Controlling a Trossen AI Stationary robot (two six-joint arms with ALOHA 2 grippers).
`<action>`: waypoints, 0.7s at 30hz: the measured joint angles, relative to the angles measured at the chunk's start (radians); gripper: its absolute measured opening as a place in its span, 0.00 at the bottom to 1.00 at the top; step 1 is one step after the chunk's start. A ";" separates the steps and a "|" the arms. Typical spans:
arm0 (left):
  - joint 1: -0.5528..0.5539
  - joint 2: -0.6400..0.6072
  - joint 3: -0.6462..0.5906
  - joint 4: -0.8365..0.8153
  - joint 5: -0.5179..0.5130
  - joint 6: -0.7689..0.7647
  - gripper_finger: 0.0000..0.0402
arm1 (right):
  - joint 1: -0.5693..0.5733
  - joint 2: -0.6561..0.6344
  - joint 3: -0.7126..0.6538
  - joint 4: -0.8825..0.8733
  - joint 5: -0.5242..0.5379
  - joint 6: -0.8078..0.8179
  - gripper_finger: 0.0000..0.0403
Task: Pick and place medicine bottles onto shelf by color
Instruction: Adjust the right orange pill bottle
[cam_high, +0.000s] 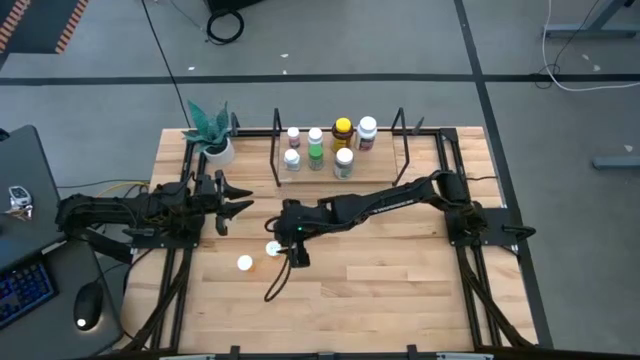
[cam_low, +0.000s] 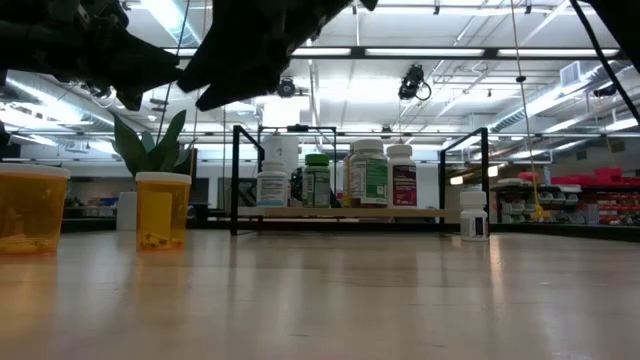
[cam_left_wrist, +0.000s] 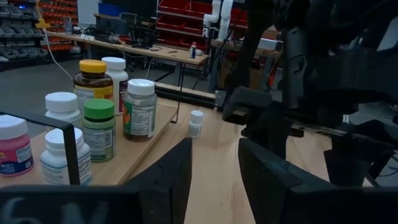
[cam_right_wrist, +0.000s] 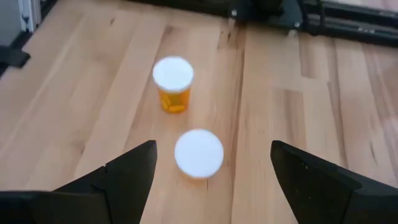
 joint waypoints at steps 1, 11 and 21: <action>0.000 0.000 0.000 0.001 -0.001 0.000 0.35 | 0.000 0.000 0.000 0.011 -0.005 0.000 0.80; 0.000 0.006 0.000 -0.001 0.000 0.000 0.34 | 0.009 0.062 -0.011 0.089 -0.032 -0.057 0.80; 0.001 0.029 0.000 -0.006 0.000 0.000 0.35 | 0.008 0.155 -0.001 0.179 -0.049 -0.097 0.88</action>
